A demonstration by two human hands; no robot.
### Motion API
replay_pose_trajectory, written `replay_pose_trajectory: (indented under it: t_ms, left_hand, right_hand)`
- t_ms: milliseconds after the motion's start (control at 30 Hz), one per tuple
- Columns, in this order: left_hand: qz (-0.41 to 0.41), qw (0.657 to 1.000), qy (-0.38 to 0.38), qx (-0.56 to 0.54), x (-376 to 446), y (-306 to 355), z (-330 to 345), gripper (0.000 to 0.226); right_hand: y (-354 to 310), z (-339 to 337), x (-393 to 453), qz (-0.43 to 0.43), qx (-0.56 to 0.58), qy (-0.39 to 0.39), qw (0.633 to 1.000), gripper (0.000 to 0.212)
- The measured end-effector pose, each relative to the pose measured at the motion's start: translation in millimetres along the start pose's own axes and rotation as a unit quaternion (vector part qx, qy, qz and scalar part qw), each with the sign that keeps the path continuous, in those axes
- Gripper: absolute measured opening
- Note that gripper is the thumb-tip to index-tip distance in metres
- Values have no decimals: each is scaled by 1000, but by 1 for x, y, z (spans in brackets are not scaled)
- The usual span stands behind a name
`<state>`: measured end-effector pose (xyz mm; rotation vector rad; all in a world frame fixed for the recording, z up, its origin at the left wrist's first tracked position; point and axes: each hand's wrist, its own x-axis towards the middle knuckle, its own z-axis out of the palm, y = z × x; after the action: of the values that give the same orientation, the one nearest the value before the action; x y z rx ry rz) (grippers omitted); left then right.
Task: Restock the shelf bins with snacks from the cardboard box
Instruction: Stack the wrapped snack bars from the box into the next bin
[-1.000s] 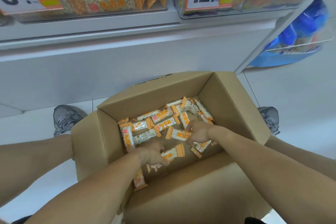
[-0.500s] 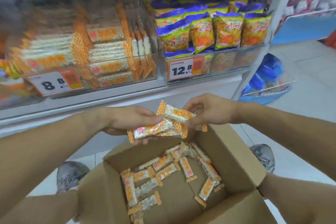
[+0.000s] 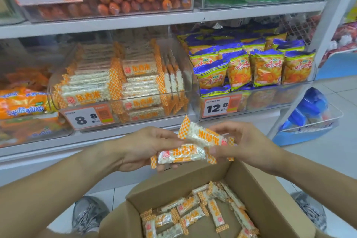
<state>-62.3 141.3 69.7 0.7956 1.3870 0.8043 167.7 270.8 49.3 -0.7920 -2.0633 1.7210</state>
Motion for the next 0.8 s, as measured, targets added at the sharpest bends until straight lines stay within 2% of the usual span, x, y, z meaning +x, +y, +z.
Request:
replay_pose_trajectory:
  t_ms: [100, 200, 300, 433, 533, 600, 667, 800]
  left_hand:
    - [10, 999, 40, -8, 5, -1, -2, 26]
    - [7, 995, 78, -58, 8, 1, -2, 34]
    - [11, 993, 92, -78, 12, 0, -2, 35]
    - [32, 988, 108, -102, 14, 0, 4, 33]
    - [41, 981, 130, -138, 15, 1, 6, 33]
    - [49, 976, 143, -154, 15, 1, 6, 33]
    - [53, 973, 149, -171, 16, 0, 8, 35]
    - [61, 975, 124, -173, 16, 0, 17, 43]
  right_hand:
    - [4, 5, 3, -6, -58, 6, 998, 46]
    - [4, 10, 7, -25, -95, 34, 995, 51]
    - [2, 11, 9, -40, -121, 40, 991, 54]
    - [2, 9, 8, -19, -138, 58, 989, 52]
    - [2, 4, 6, 18, -107, 117, 987, 51]
    - [3, 0, 5, 63, -36, 136, 988, 62]
    - [1, 1, 3, 103, 21, 126, 986, 68]
    - [-12, 17, -1, 123, 113, 102, 981, 55]
